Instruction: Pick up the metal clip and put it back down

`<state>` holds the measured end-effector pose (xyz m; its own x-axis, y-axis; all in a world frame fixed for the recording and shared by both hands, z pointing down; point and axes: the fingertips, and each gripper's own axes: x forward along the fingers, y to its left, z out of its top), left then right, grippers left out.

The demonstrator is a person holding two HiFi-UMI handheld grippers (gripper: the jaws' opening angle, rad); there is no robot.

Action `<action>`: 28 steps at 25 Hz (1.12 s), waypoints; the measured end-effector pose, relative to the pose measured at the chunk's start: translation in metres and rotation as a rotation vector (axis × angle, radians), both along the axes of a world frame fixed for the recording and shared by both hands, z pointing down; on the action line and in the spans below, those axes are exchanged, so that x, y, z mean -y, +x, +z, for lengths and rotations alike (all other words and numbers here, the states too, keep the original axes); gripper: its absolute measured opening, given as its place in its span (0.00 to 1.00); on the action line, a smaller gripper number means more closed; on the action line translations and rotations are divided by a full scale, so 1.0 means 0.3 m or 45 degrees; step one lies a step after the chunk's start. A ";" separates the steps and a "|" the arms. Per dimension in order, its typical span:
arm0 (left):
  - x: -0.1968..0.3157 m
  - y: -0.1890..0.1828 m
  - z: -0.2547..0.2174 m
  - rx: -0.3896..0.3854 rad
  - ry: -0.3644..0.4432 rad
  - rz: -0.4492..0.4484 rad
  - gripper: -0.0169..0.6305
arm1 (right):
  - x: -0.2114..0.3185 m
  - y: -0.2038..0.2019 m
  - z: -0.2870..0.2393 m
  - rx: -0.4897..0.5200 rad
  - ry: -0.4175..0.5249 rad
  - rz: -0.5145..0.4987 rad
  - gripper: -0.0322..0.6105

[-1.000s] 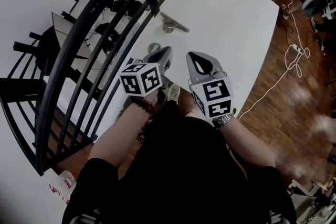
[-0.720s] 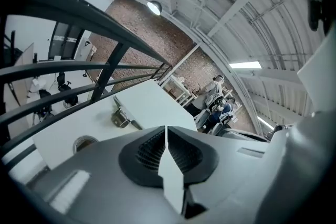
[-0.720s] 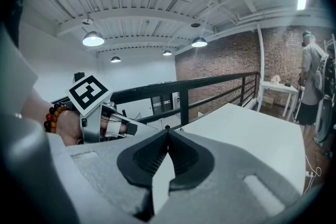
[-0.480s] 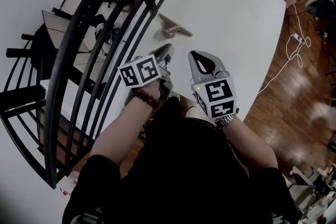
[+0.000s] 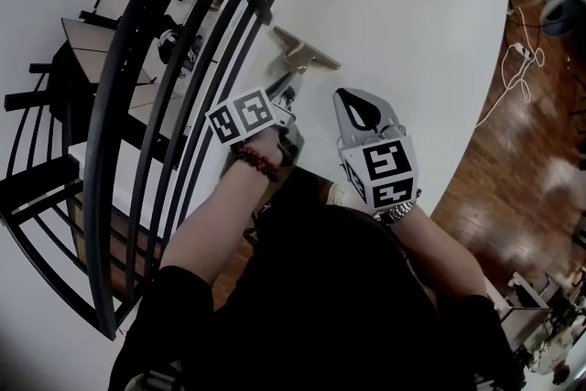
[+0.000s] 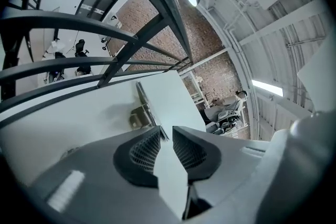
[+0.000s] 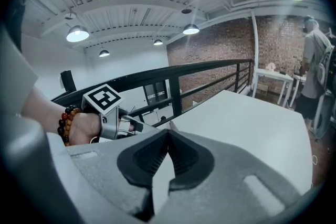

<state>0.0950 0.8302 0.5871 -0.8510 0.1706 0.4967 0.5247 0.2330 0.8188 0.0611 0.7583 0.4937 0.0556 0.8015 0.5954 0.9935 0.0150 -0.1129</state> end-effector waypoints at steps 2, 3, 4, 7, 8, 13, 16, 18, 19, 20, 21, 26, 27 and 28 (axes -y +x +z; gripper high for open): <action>-0.019 -0.009 0.022 -0.005 0.029 -0.012 0.14 | -0.014 -0.018 0.011 -0.004 0.010 0.016 0.04; -0.026 -0.013 0.031 -0.005 0.042 -0.016 0.15 | -0.020 -0.025 0.015 -0.005 0.014 0.022 0.04; -0.031 -0.018 0.038 -0.005 0.053 -0.019 0.15 | -0.024 -0.030 0.018 -0.006 0.018 0.027 0.04; -0.041 -0.030 0.055 -0.007 0.080 -0.027 0.15 | -0.029 -0.040 0.029 -0.009 0.031 0.040 0.04; -0.043 -0.034 0.058 -0.007 0.087 -0.028 0.15 | -0.029 -0.044 0.031 -0.009 0.035 0.044 0.04; -0.054 -0.054 0.081 -0.012 0.116 -0.026 0.15 | -0.038 -0.061 0.038 -0.009 0.045 0.065 0.04; -0.069 -0.060 0.103 -0.027 0.131 -0.028 0.15 | -0.048 -0.070 0.047 -0.010 0.052 0.076 0.04; -0.076 -0.063 0.114 -0.030 0.139 -0.028 0.15 | -0.052 -0.073 0.051 -0.011 0.055 0.083 0.04; -0.076 -0.064 0.117 -0.030 0.143 -0.026 0.15 | -0.052 -0.073 0.053 -0.010 0.056 0.085 0.04; -0.075 -0.064 0.120 -0.030 0.146 -0.025 0.15 | -0.052 -0.072 0.054 -0.010 0.057 0.088 0.04; -0.074 -0.065 0.121 -0.028 0.148 -0.023 0.15 | -0.051 -0.071 0.054 -0.009 0.057 0.092 0.04; -0.081 -0.085 0.114 -0.005 0.164 -0.023 0.10 | -0.057 -0.087 0.050 -0.003 0.056 0.109 0.04; -0.083 -0.085 0.112 0.001 0.170 -0.024 0.10 | -0.060 -0.087 0.049 -0.001 0.055 0.111 0.04; -0.086 -0.083 0.110 0.008 0.174 -0.024 0.10 | -0.063 -0.085 0.049 0.000 0.053 0.113 0.04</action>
<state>0.0701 0.8561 0.6199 -0.8515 0.1178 0.5110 0.5225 0.1090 0.8456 0.0356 0.7773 0.5083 -0.0145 0.7776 0.6286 0.9881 0.1075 -0.1102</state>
